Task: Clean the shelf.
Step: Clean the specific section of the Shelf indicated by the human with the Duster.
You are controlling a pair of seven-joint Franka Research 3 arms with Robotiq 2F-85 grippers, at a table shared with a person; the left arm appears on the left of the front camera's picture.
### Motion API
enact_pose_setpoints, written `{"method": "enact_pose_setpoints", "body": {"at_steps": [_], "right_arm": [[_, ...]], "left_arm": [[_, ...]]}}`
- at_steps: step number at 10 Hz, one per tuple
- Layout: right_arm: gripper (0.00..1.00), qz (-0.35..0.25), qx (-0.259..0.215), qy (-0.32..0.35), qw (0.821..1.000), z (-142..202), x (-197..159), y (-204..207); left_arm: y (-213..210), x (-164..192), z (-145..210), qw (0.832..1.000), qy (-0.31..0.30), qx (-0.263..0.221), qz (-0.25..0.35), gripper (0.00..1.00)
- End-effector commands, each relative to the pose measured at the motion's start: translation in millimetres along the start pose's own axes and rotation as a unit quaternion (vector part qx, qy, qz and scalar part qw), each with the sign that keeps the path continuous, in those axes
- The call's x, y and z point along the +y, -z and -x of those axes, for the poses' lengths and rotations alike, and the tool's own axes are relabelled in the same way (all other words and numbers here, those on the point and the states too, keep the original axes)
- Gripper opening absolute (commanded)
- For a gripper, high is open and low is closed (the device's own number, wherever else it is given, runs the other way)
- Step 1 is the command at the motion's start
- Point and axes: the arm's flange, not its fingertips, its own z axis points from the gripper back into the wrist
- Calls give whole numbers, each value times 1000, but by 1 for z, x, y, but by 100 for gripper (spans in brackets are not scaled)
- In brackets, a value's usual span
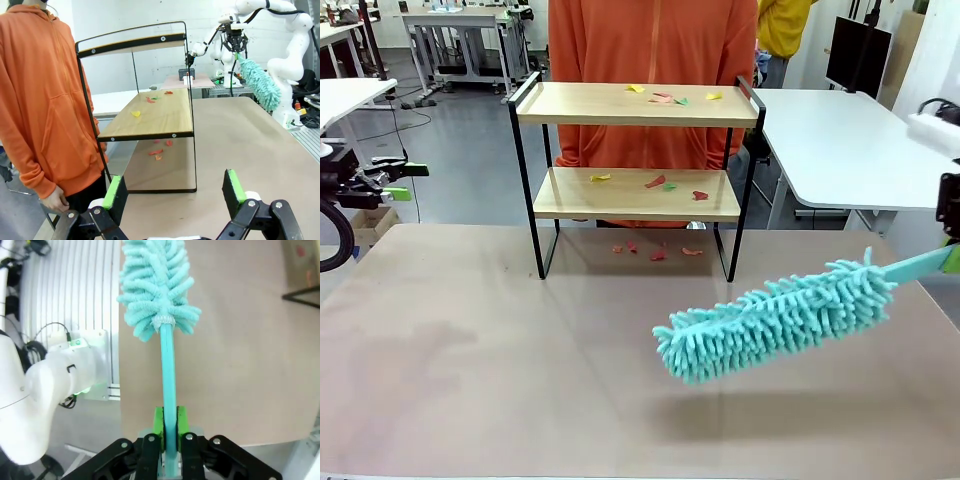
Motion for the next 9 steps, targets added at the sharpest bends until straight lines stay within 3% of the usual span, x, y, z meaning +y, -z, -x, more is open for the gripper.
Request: {"method": "enact_pose_setpoints", "body": {"at_steps": [1,2,3,9], "right_arm": [[13,-12,11,-16,1000,-5,-7,9],[13,-4,28,-6,1000,-10,-10,14],[13,-8,8,-8,1000,-8,-1,6],[13,-8,8,-8,1000,-8,-1,6]], "left_arm": [[-1,0,-2,1000,1,0,1,100],[-1,0,-2,1000,1,0,1,100],[-1,0,-2,1000,1,0,1,100],[-1,0,-2,1000,1,0,1,100]]}}
